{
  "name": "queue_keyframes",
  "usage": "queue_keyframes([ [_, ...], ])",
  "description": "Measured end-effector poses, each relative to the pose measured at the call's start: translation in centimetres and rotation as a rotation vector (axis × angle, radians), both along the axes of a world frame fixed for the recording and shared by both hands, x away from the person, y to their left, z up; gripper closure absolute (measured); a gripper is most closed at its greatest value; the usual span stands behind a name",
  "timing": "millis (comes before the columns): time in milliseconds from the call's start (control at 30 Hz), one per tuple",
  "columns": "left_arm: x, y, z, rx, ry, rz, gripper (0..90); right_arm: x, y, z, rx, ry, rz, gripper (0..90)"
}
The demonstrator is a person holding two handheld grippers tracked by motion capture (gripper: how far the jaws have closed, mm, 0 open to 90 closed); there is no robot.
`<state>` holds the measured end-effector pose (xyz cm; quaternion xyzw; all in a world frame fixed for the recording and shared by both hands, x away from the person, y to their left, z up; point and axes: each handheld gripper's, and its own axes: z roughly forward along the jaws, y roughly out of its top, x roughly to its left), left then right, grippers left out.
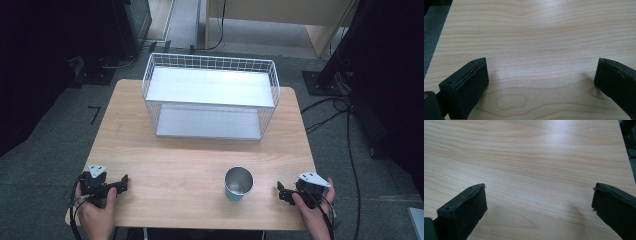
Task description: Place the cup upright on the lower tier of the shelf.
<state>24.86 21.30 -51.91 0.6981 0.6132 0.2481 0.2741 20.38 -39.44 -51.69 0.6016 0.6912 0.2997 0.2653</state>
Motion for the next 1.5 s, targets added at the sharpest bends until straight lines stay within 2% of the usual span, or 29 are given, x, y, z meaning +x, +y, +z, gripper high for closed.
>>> queue_keyframes([
  [233, 0.3, -0.6, 0.0, -0.001, 0.002, 0.003, 0.0, -0.4, 1.5, 0.8, -0.006, -0.027, 0.051, 0.0],
  [467, 0.3, -0.6, 0.0, -0.001, 0.002, 0.003, 0.0, -0.7, 2.5, 1.2, 0.011, -0.028, 0.082, 0.0],
  [767, 0.3, -0.6, 0.0, -0.001, 0.003, 0.003, 0.0, -1.2, 4.2, 2.0, 0.035, -0.051, 0.136, 0.0],
  [1133, 0.3, -0.6, 0.0, -0.001, 0.003, 0.003, 0.0, -1.6, 6.4, 1.9, 0.045, -0.027, 0.234, 0.0],
  [1333, 0.3, -0.6, 0.0, -0.001, 0.003, 0.003, 0.0, -1.8, 7.6, 1.6, 0.032, -0.012, 0.31, 0.0],
  [1500, 0.3, -0.6, 0.0, -0.001, 0.003, 0.003, 0.0, -2.0, 8.5, 1.5, 0.024, -0.013, 0.341, 0.0],
])
